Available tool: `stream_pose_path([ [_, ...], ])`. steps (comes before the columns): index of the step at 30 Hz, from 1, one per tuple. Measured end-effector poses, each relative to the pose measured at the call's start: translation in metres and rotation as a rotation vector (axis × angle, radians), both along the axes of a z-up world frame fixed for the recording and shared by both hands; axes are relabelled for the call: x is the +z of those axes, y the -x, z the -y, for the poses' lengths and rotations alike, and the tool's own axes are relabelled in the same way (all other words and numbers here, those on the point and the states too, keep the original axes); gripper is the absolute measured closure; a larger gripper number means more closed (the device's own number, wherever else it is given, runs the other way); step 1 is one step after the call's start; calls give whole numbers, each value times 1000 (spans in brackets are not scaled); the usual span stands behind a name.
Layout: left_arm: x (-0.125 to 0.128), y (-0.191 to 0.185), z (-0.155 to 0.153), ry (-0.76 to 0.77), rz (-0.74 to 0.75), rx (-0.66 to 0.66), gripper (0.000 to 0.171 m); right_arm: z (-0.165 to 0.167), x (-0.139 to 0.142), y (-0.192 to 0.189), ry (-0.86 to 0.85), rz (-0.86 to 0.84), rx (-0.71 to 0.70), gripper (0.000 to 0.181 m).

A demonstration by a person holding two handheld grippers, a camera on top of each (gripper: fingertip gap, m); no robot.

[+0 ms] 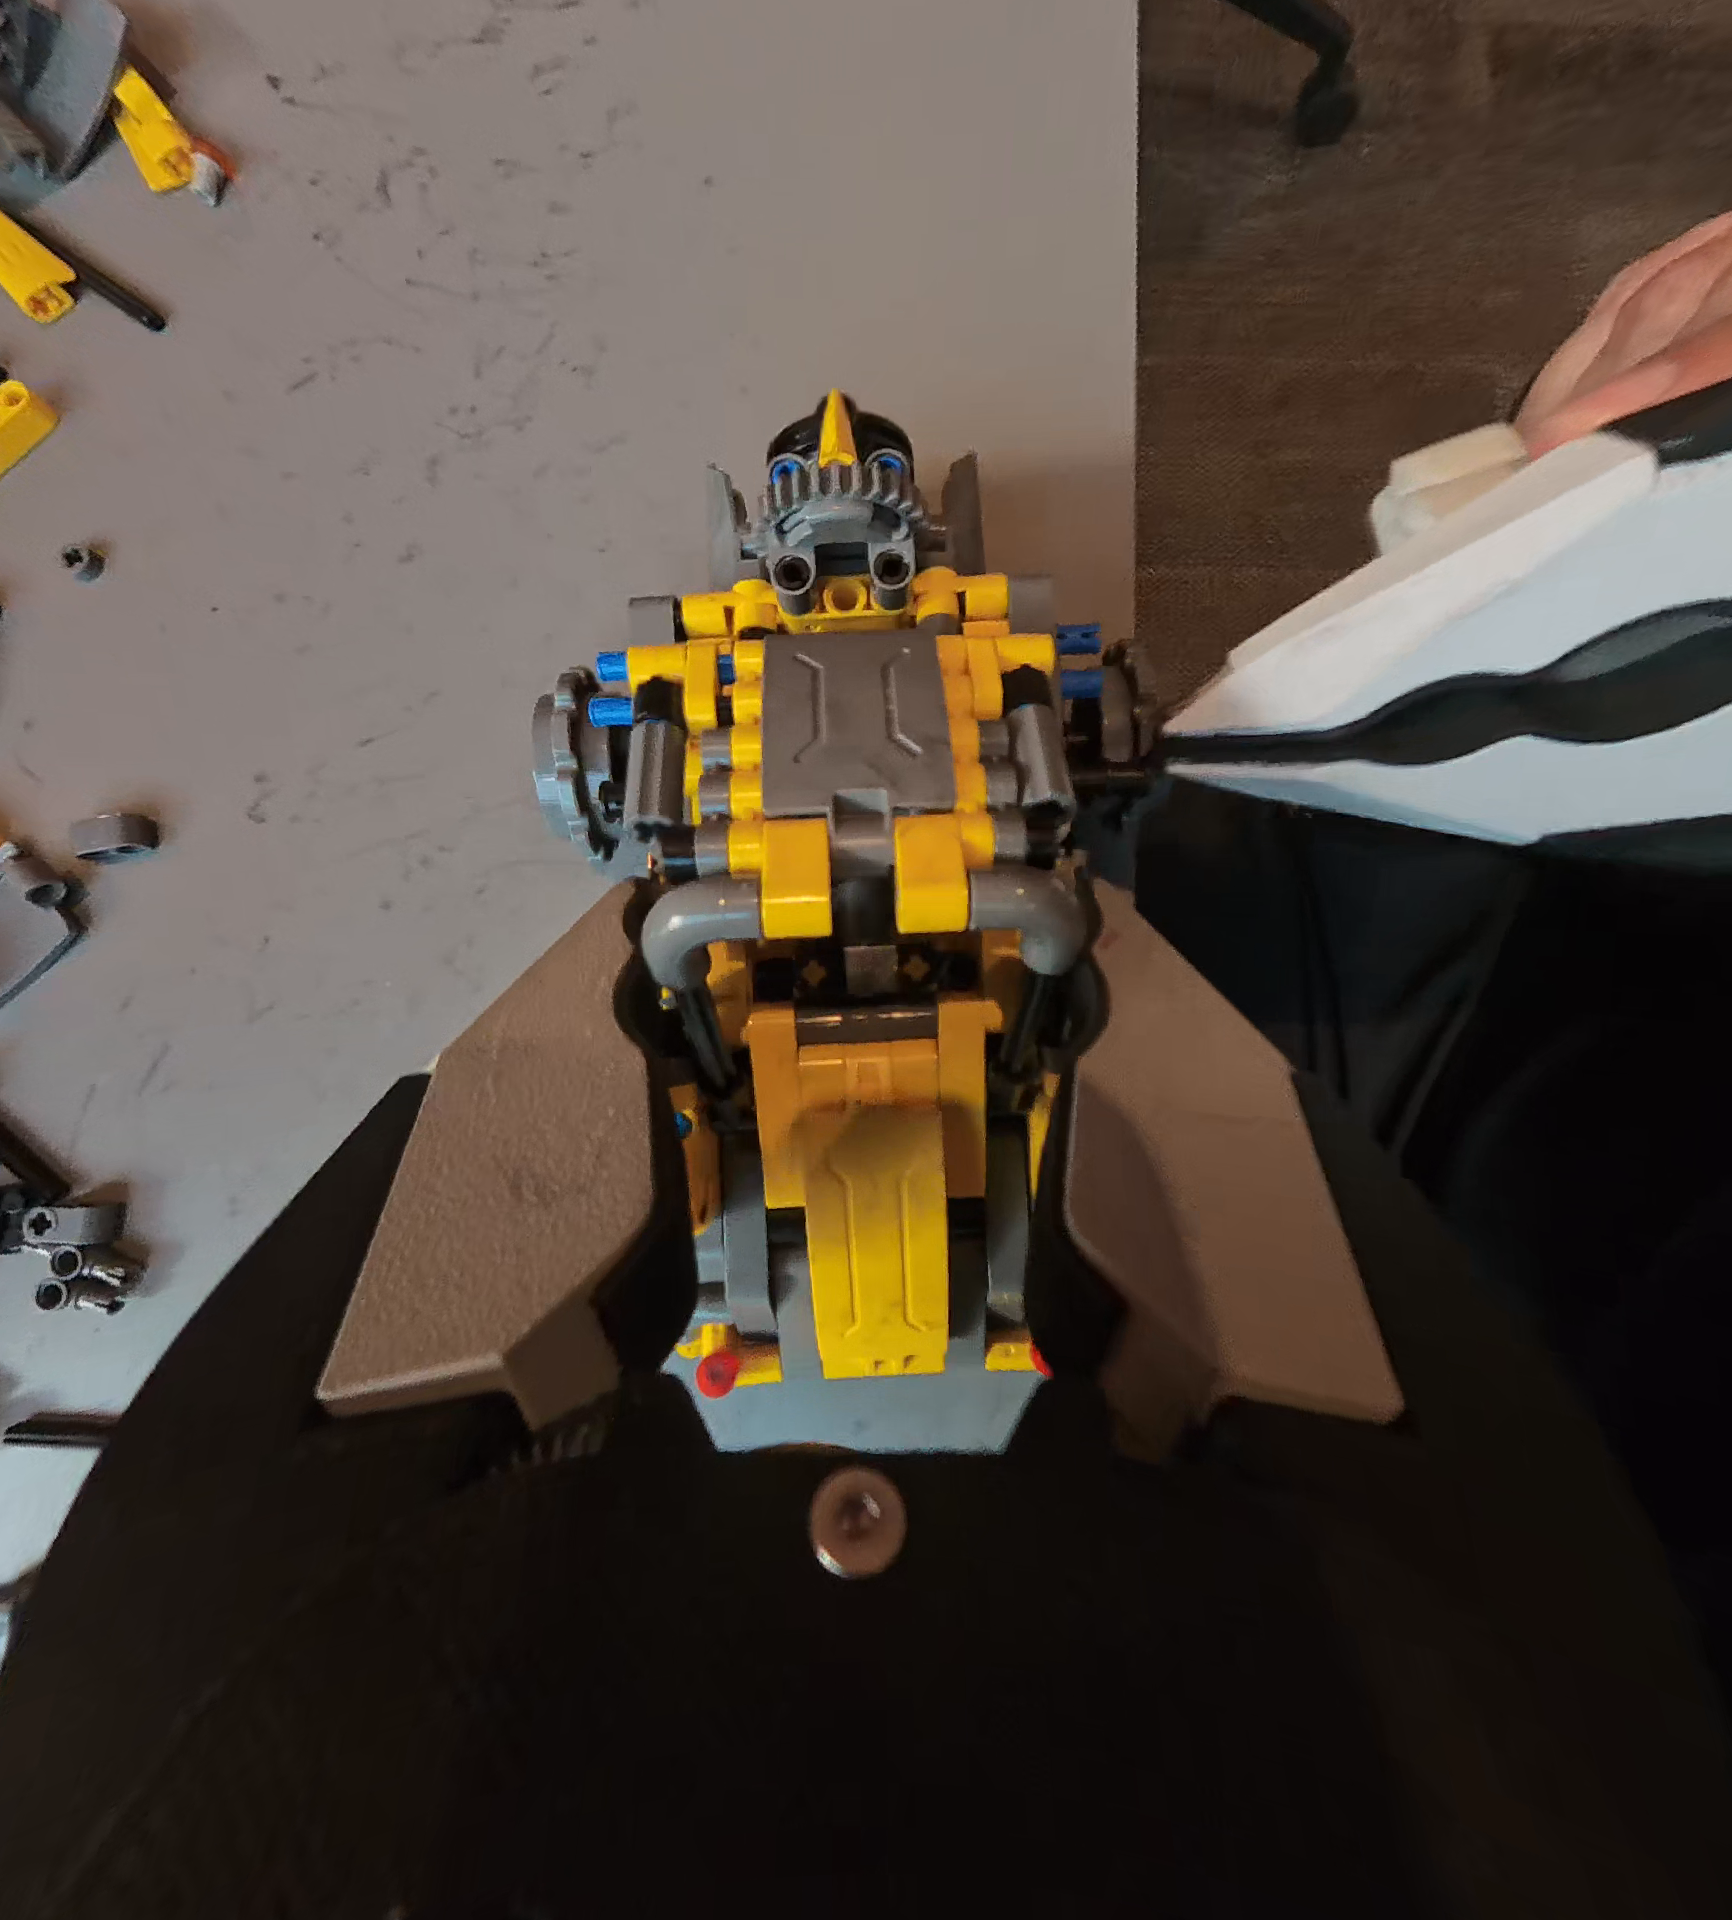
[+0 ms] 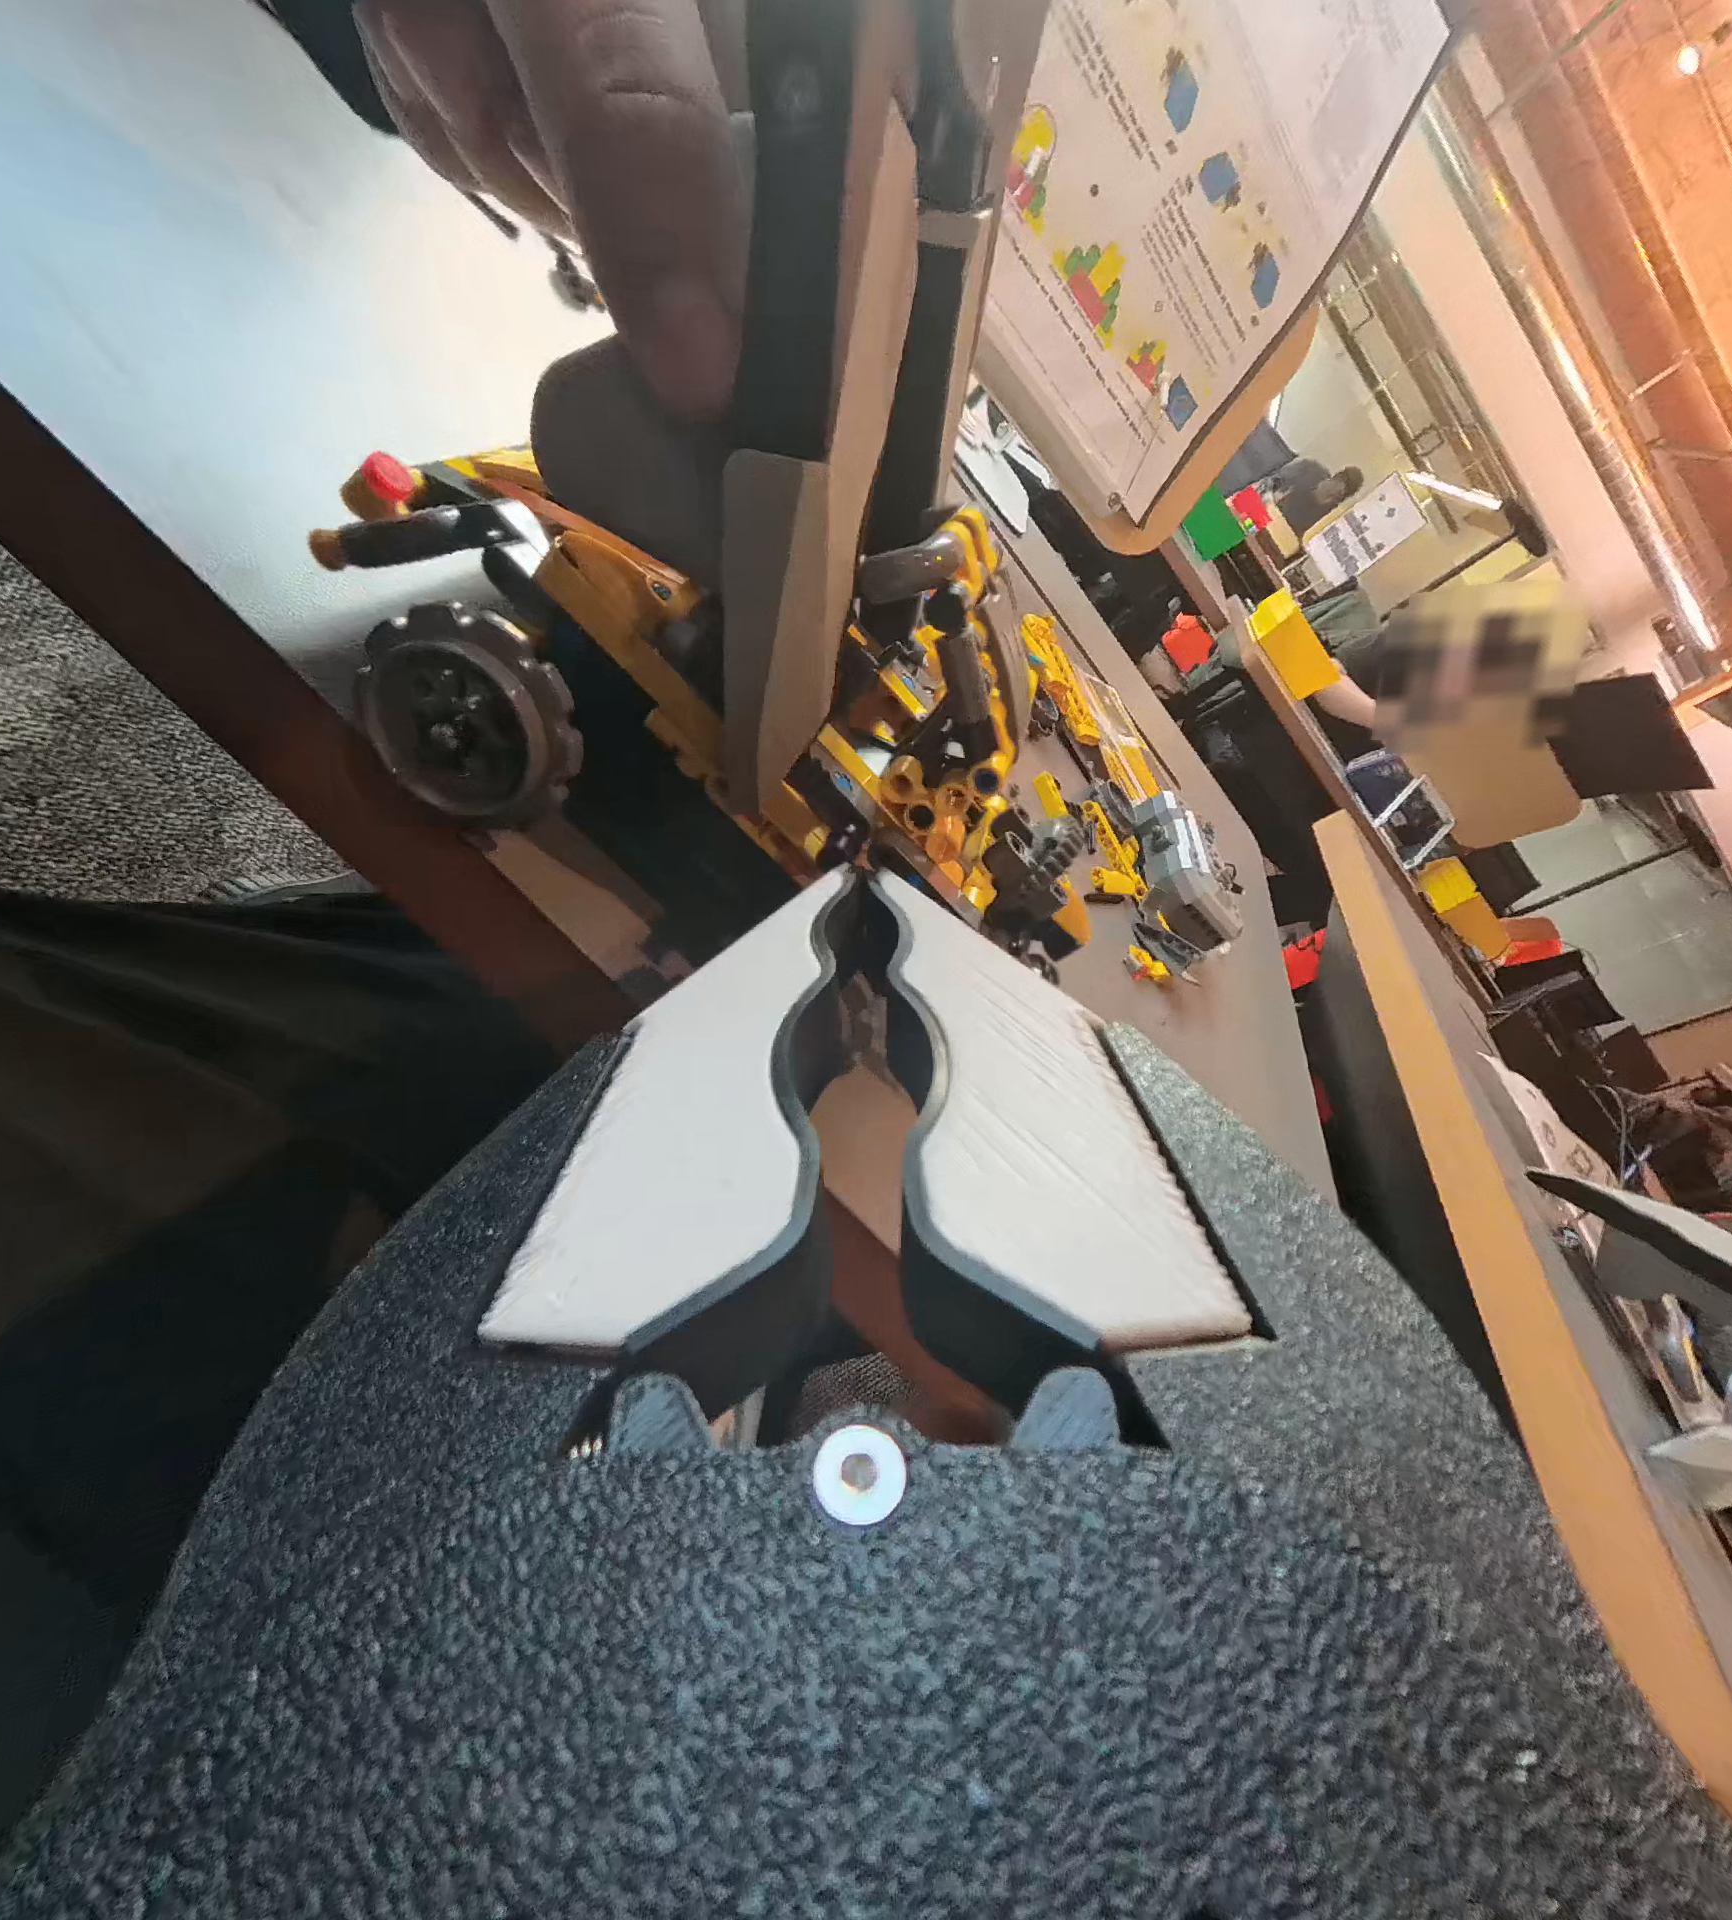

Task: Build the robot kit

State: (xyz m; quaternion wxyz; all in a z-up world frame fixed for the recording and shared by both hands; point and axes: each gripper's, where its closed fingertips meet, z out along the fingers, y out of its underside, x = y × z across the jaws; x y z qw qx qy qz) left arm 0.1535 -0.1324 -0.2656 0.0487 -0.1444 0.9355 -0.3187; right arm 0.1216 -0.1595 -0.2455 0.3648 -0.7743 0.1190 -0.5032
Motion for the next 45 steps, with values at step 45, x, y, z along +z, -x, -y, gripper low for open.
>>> stream_pose_path([
  [45,2,-22,-6,29,-6,-186,95,-17,-8,-26,-22,-636,406,134],
])
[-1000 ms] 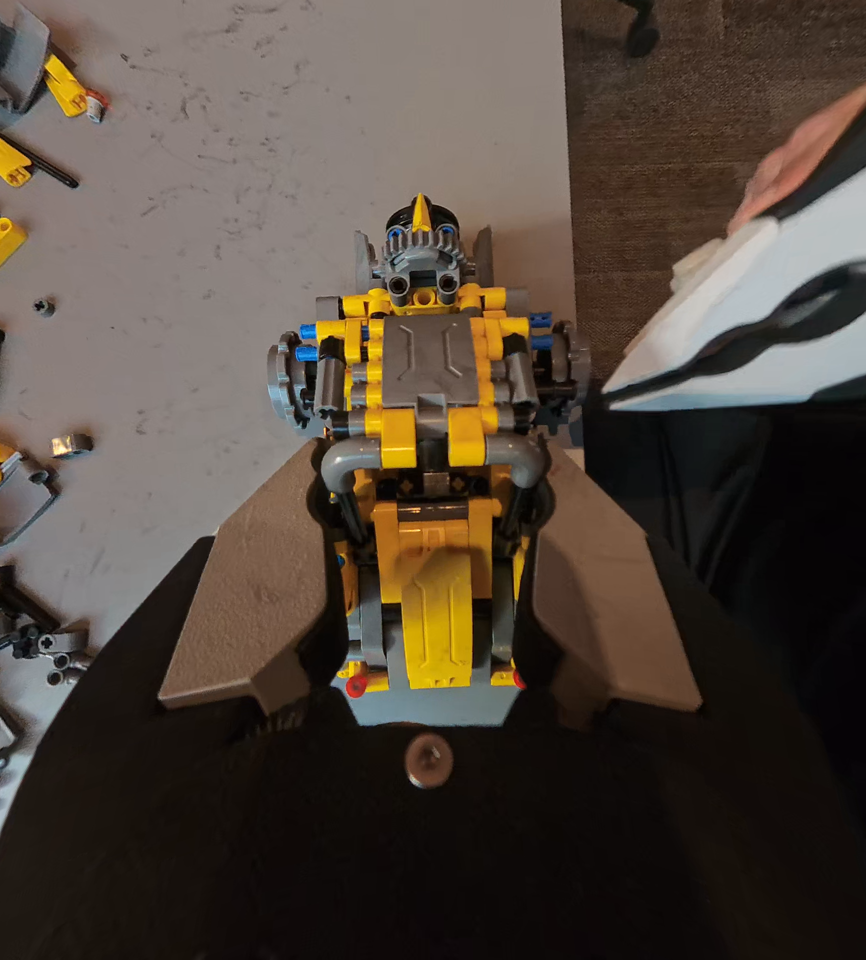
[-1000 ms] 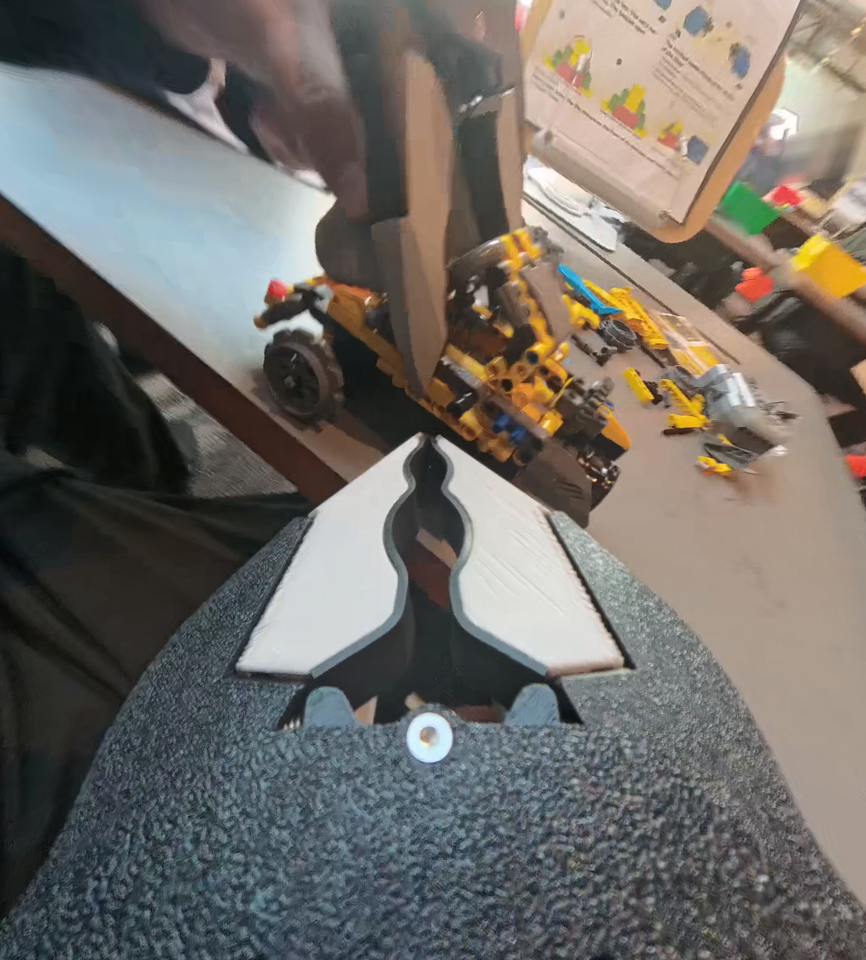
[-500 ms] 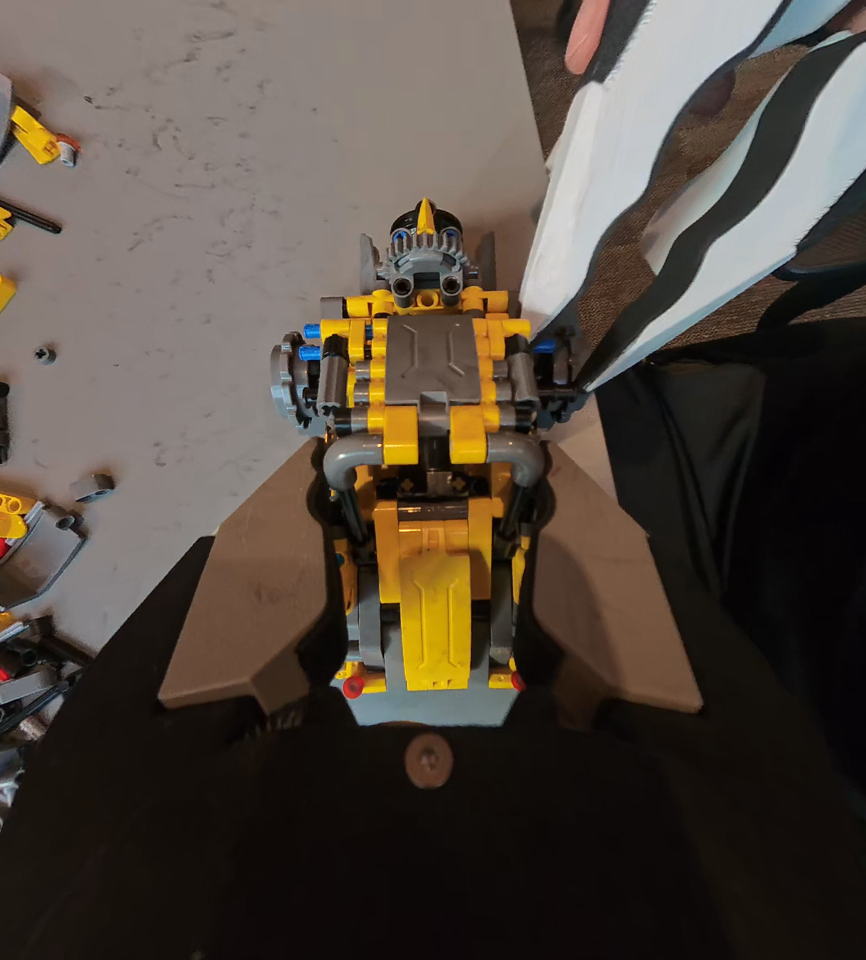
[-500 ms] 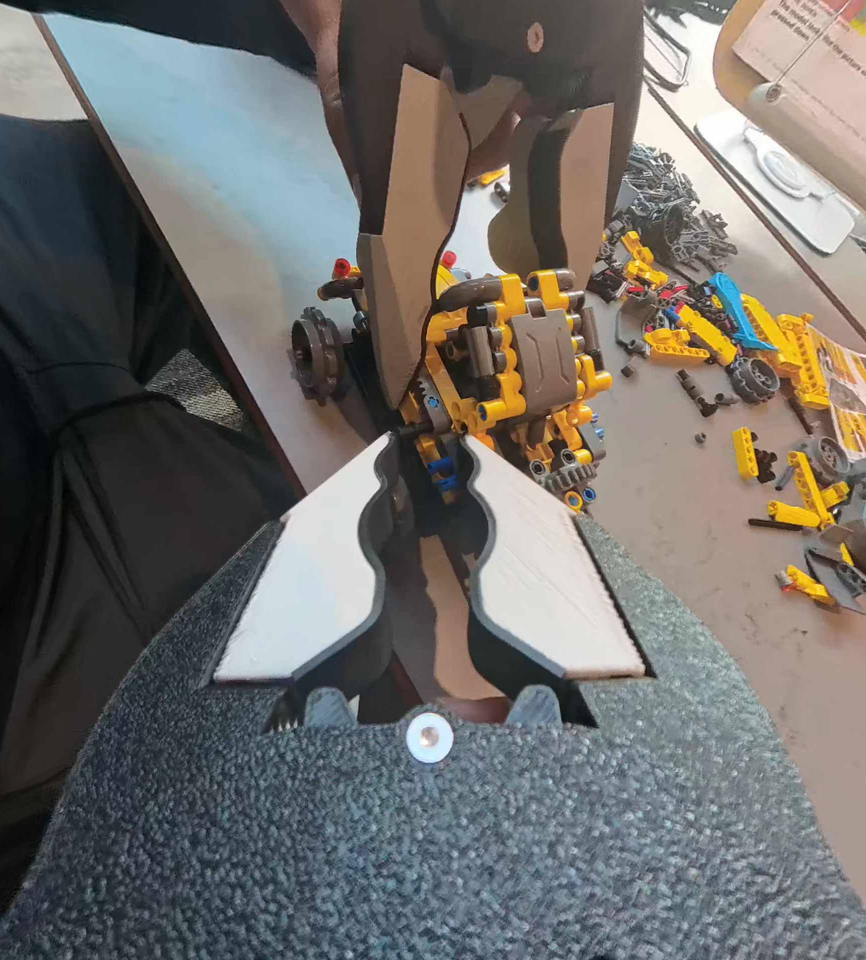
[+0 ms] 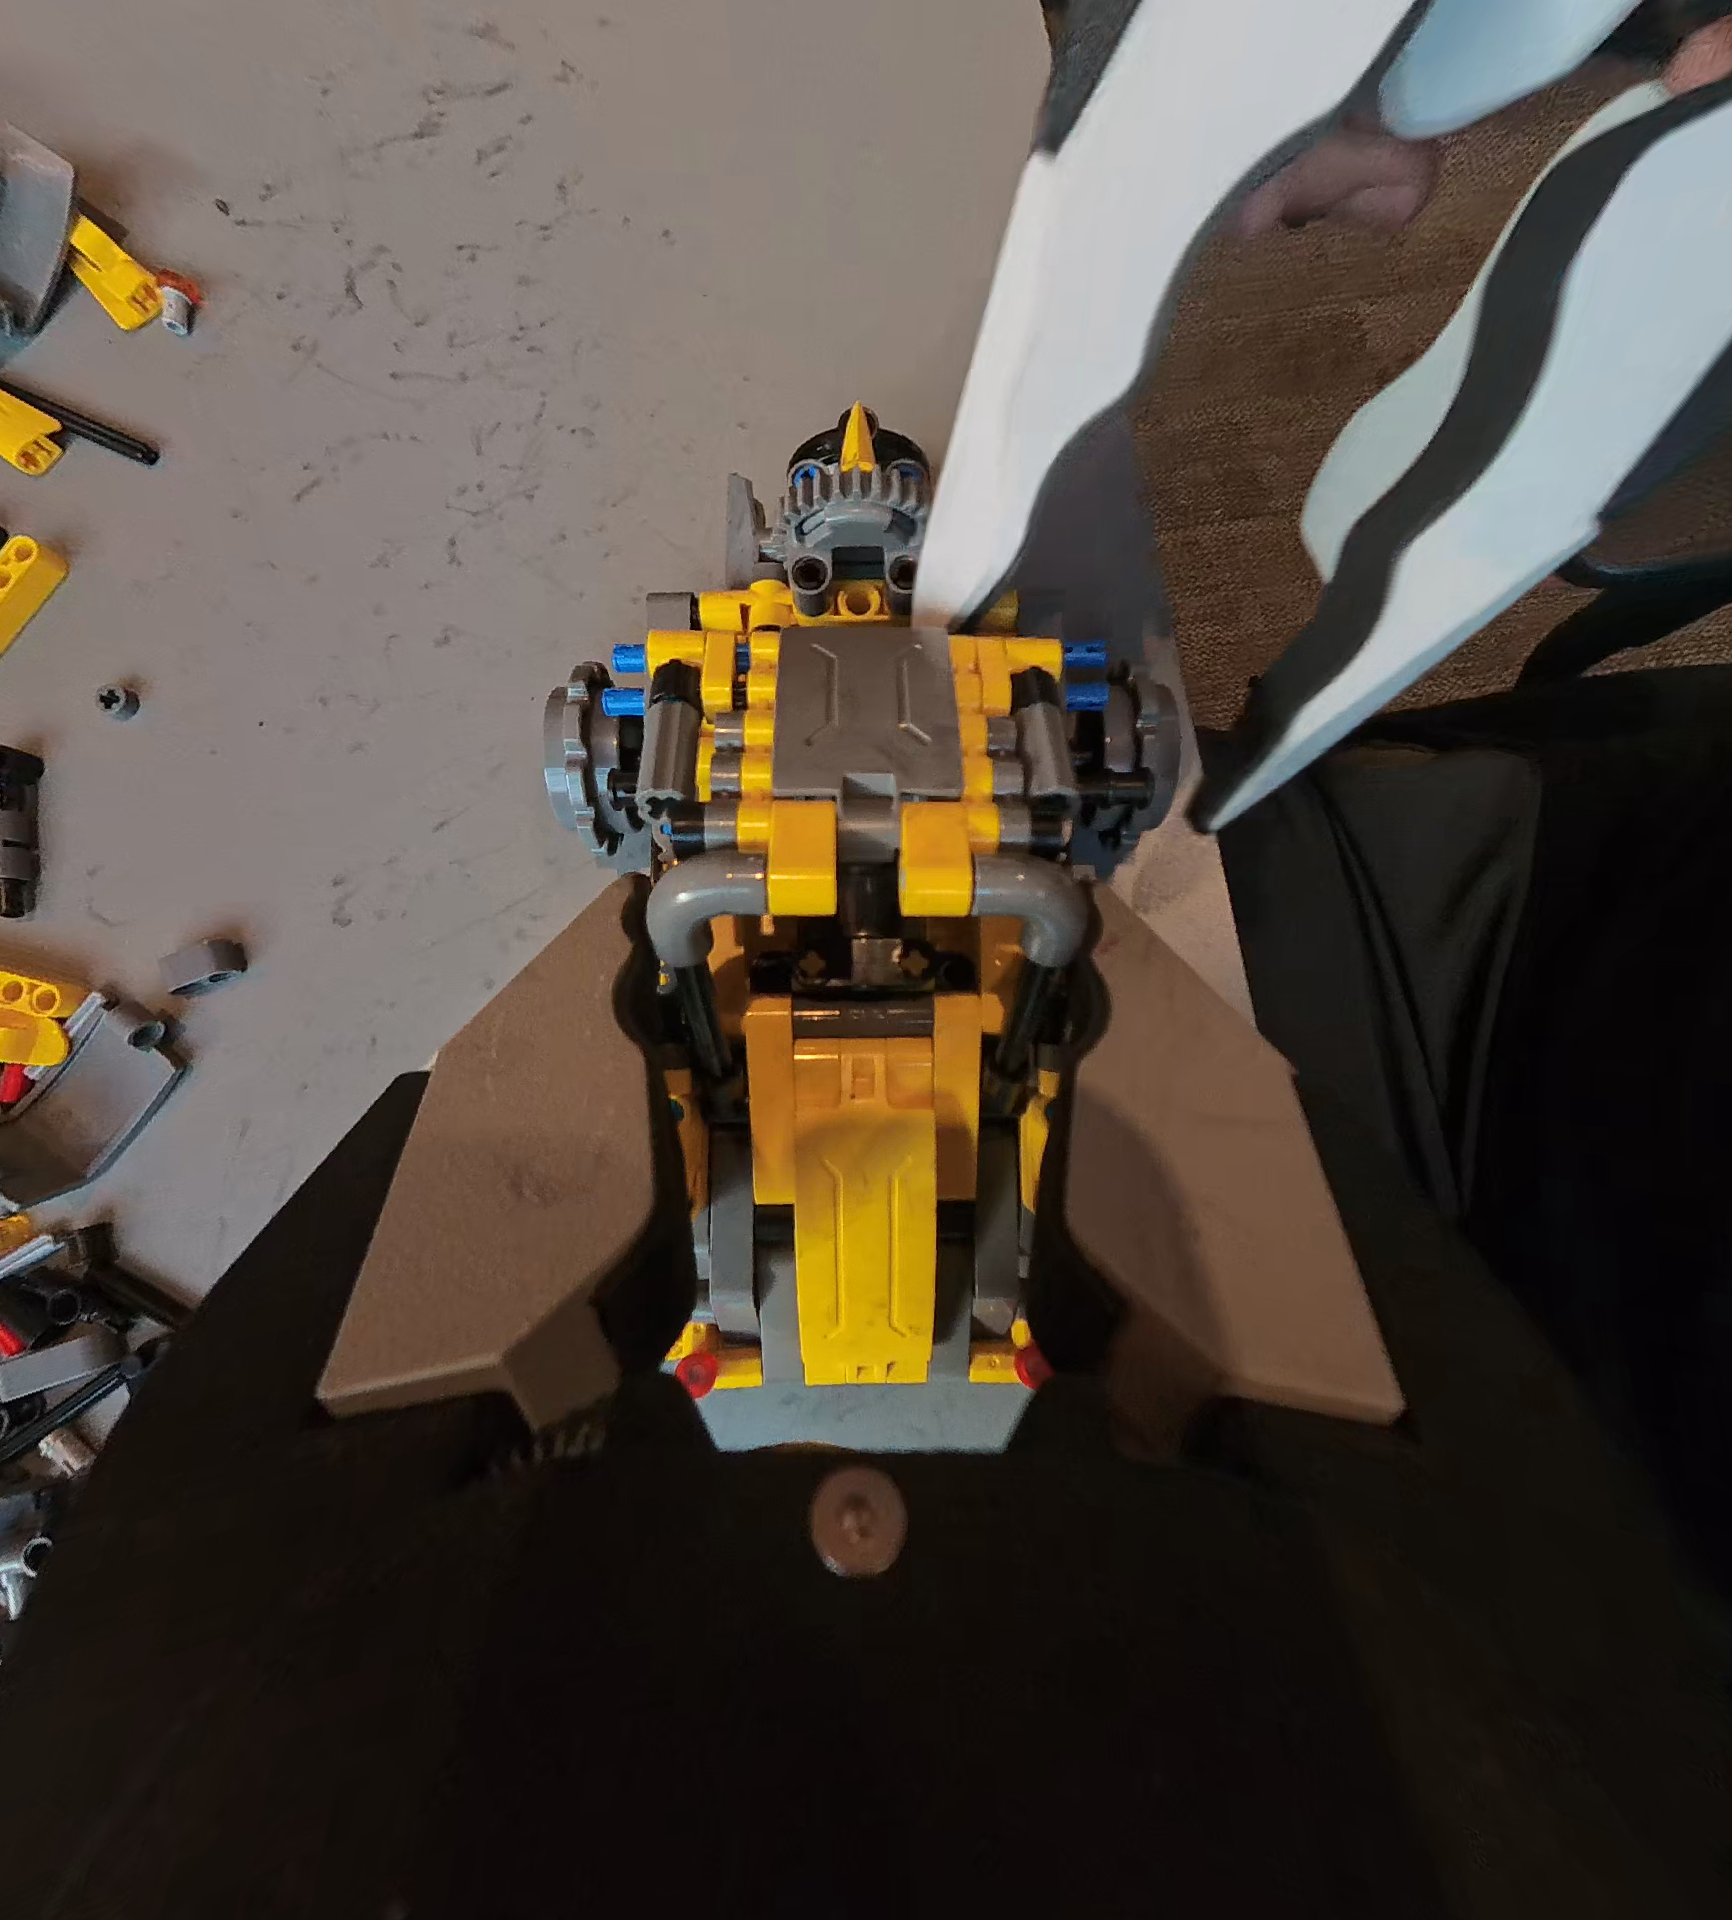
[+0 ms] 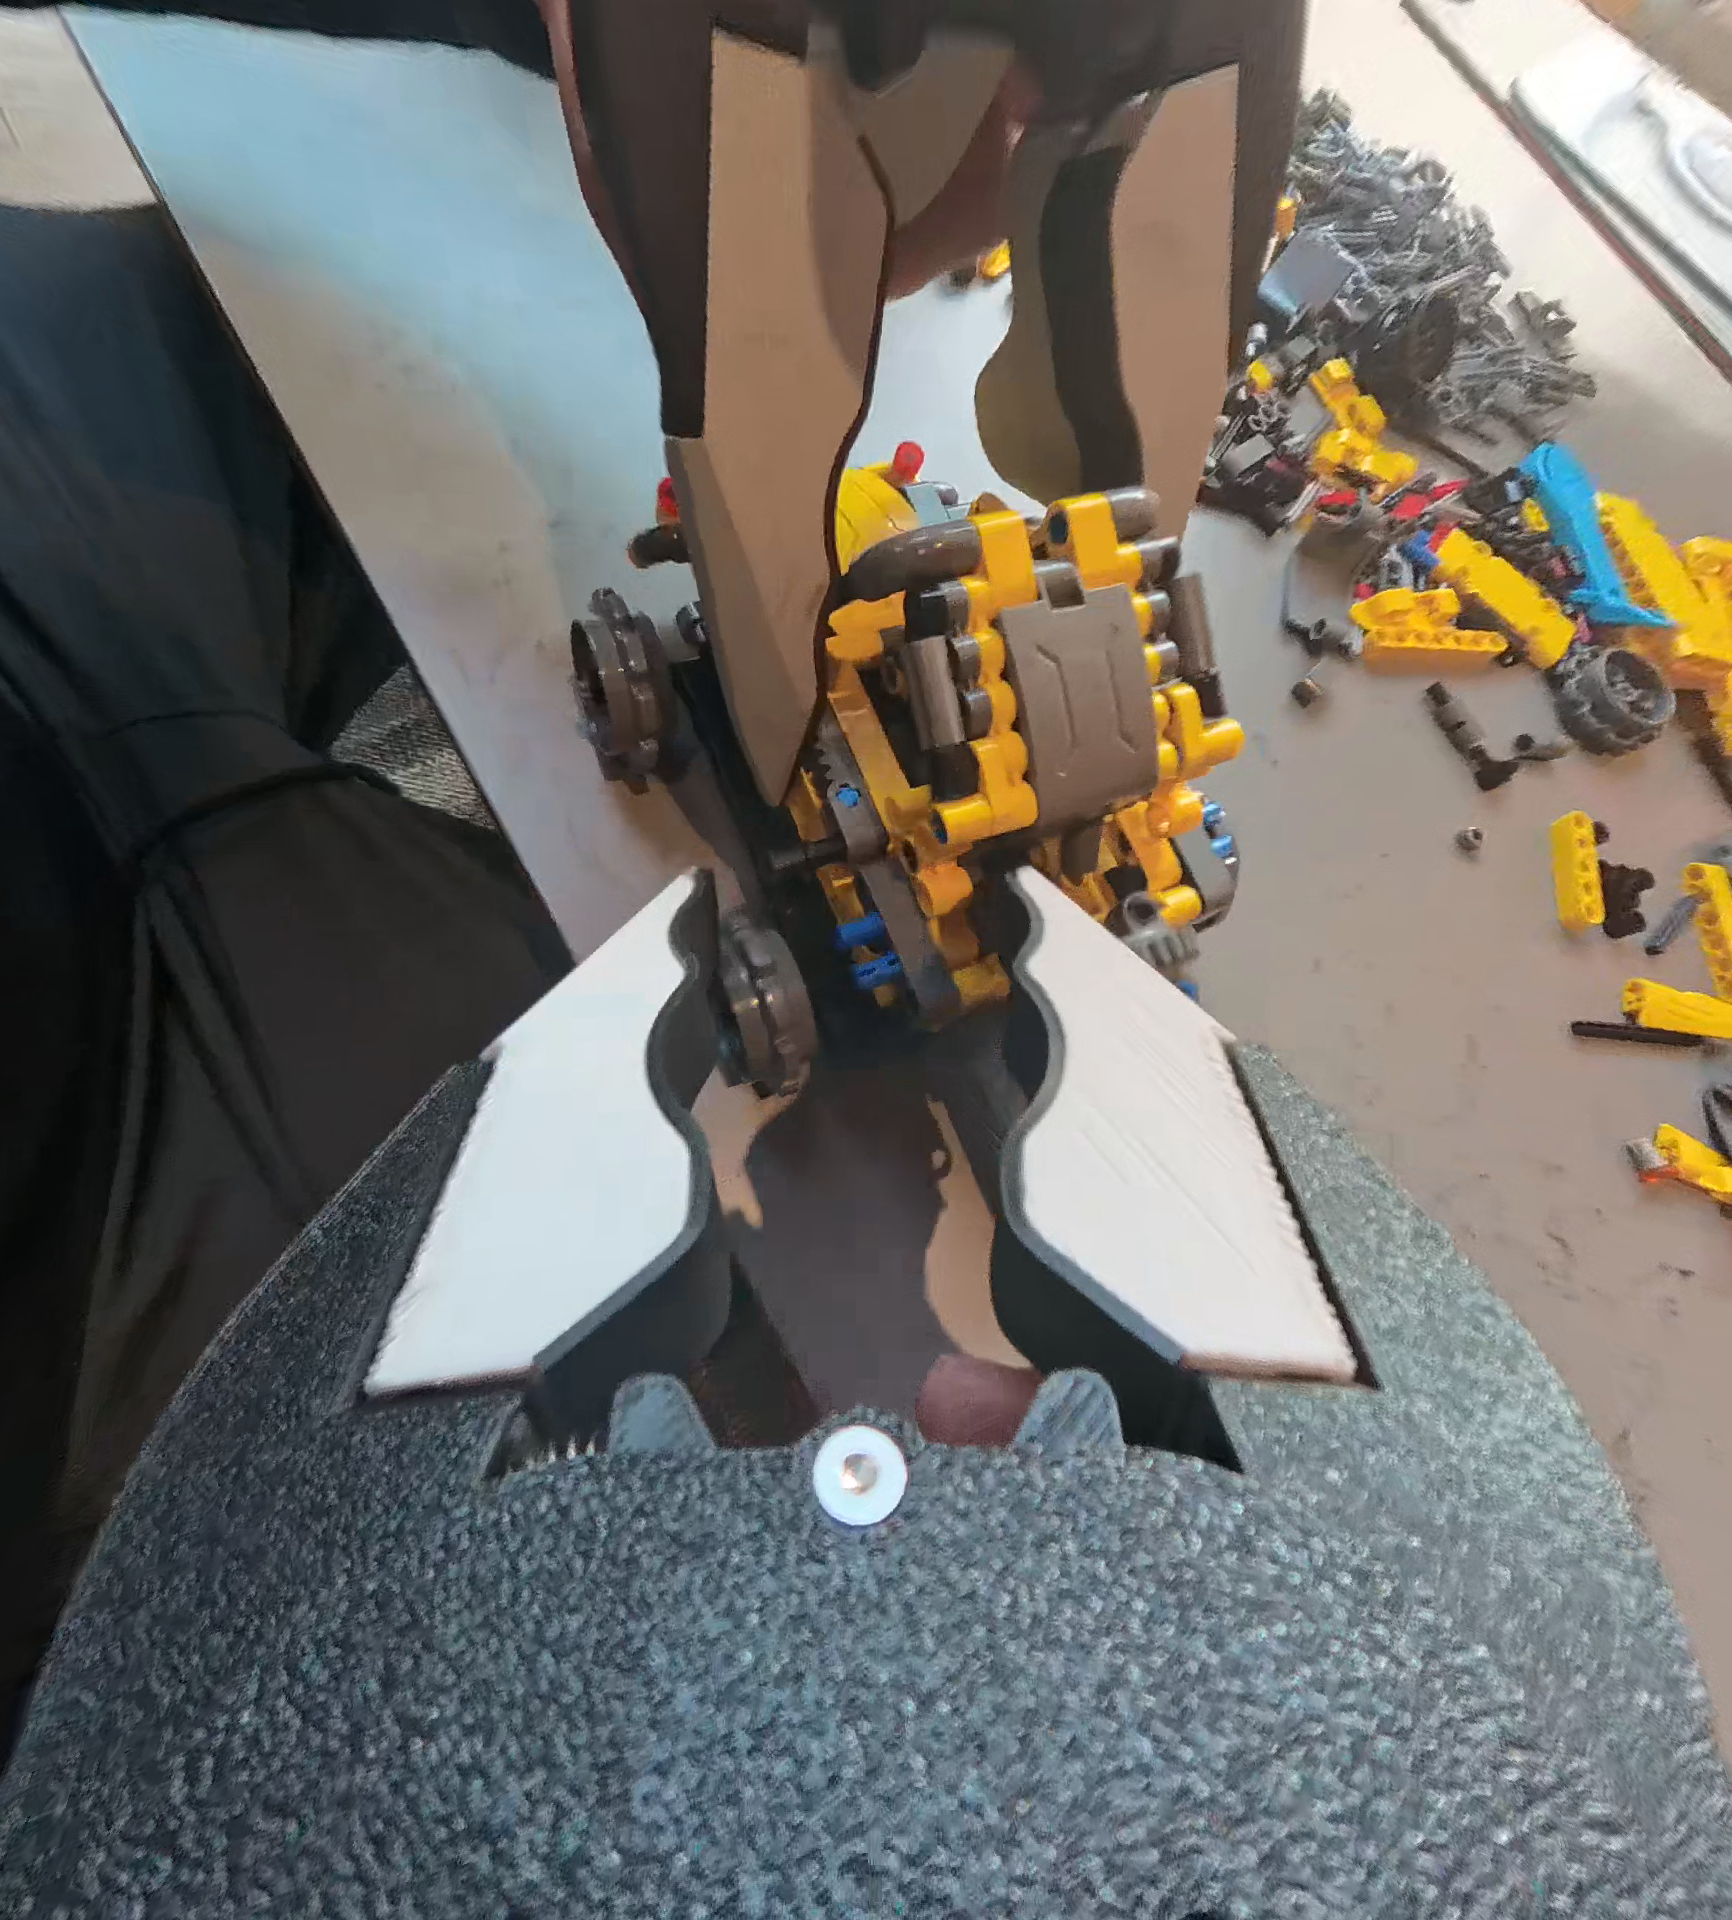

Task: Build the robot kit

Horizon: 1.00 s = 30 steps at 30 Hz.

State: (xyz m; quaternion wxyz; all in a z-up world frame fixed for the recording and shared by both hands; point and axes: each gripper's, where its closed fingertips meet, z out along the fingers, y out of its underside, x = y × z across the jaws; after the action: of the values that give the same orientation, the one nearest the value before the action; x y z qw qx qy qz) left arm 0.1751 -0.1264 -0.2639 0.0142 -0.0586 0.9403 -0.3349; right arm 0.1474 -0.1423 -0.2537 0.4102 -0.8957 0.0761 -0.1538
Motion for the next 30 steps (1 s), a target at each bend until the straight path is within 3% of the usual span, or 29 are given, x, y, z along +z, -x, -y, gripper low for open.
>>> stream_pose_path([
  [12,-2,0,-2,-9,9,14,96,-5,-4,-5,9,0,146,142],
  [15,-2,1,-2,-28,10,13,97,-9,-4,-2,4,-73,180,144],
  [30,-1,-5,-5,-11,-6,27,97,-16,-3,-6,-62,-102,147,143],
])
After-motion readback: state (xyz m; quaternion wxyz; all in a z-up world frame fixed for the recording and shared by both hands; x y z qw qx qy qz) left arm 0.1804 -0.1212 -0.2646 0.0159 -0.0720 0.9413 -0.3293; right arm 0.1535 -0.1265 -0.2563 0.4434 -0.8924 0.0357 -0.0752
